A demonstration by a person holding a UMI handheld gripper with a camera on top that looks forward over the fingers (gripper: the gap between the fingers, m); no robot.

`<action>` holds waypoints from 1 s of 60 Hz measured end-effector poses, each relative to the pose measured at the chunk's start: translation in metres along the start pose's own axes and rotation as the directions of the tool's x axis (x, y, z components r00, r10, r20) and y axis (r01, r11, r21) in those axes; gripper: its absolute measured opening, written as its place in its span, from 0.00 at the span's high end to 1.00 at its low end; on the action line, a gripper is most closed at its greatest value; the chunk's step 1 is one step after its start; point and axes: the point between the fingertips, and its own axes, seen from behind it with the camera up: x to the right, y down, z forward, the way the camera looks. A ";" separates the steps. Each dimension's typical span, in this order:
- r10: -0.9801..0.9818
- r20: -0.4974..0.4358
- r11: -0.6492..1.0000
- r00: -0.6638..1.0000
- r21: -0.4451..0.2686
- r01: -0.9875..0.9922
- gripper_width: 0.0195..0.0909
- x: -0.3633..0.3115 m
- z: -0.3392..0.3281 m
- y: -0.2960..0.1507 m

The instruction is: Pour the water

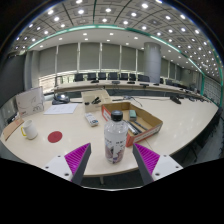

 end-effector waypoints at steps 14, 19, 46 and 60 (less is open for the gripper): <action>-0.025 0.054 0.999 0.998 0.046 0.022 0.12 0.004 0.078 0.008; -0.040 0.067 0.998 0.997 0.060 0.035 0.28 0.000 0.095 0.011; -0.061 -0.022 0.993 0.998 0.102 0.063 0.71 0.011 0.100 -0.005; -0.284 -0.160 0.945 0.945 0.119 0.304 0.71 -0.012 0.079 -0.072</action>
